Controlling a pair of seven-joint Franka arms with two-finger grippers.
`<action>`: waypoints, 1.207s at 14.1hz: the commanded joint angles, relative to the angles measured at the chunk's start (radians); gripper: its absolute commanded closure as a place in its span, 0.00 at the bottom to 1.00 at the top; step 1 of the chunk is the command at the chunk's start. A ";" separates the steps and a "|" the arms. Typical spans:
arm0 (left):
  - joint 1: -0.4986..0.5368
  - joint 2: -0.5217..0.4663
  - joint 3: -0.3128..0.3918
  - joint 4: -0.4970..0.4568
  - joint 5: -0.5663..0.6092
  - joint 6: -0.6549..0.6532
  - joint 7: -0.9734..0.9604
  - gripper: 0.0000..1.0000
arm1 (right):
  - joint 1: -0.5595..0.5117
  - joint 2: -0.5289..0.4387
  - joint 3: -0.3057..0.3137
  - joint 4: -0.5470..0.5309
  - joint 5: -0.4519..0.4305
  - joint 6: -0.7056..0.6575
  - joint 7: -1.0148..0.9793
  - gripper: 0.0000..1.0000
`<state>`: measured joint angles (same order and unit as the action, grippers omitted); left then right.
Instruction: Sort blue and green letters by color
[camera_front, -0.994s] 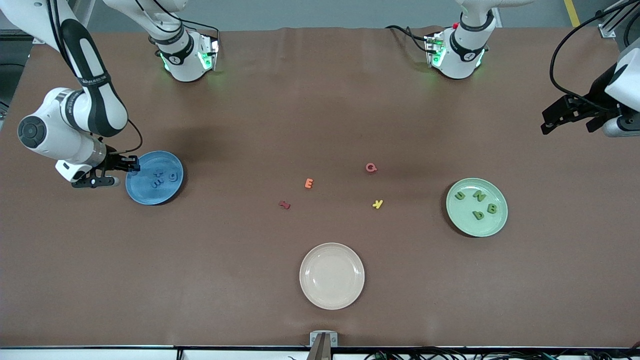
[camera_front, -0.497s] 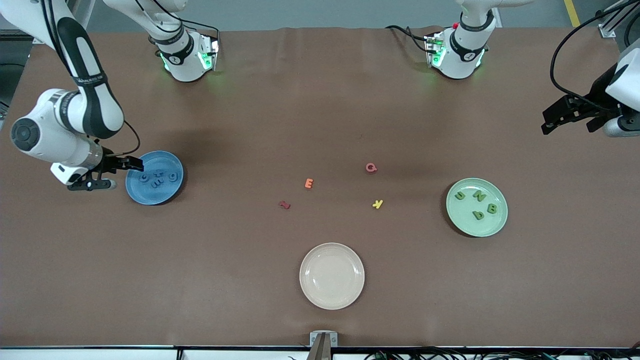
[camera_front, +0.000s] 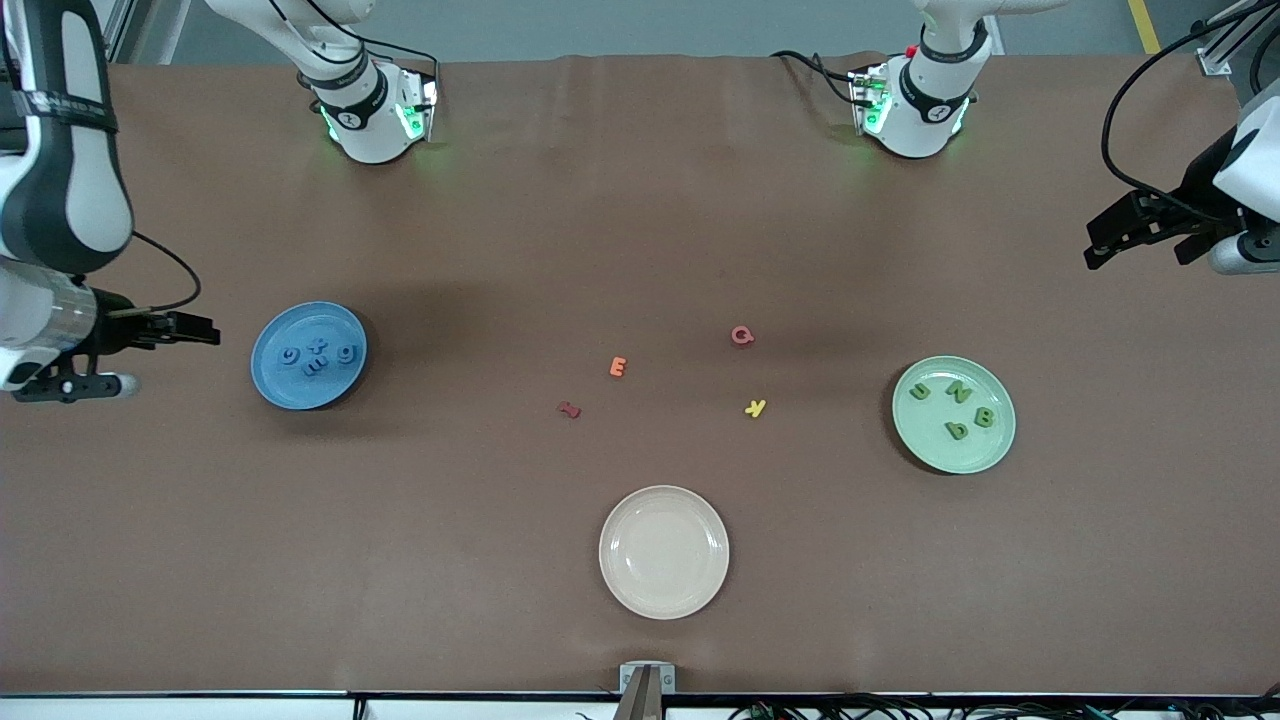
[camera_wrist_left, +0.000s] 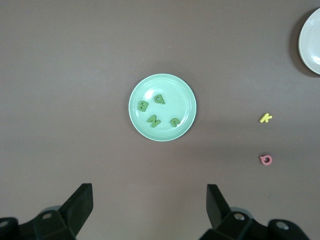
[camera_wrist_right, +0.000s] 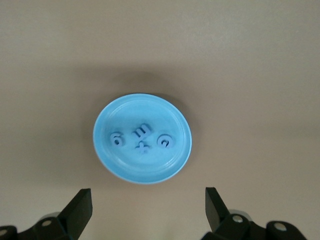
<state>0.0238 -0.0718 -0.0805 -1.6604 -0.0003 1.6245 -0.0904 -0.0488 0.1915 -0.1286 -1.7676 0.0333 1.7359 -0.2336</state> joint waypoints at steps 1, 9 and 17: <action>0.005 -0.006 -0.004 0.005 0.002 -0.015 0.012 0.00 | 0.039 0.046 0.000 0.131 -0.013 -0.084 0.101 0.00; 0.005 -0.003 -0.004 0.007 0.002 -0.009 0.014 0.00 | 0.080 0.049 -0.002 0.280 -0.066 -0.177 0.132 0.00; 0.008 0.003 -0.004 0.028 0.002 -0.011 0.023 0.00 | 0.011 0.111 -0.002 0.401 0.009 -0.268 0.129 0.00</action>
<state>0.0246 -0.0717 -0.0805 -1.6548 -0.0003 1.6246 -0.0885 0.0104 0.2891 -0.1366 -1.4170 -0.0084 1.5217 -0.1024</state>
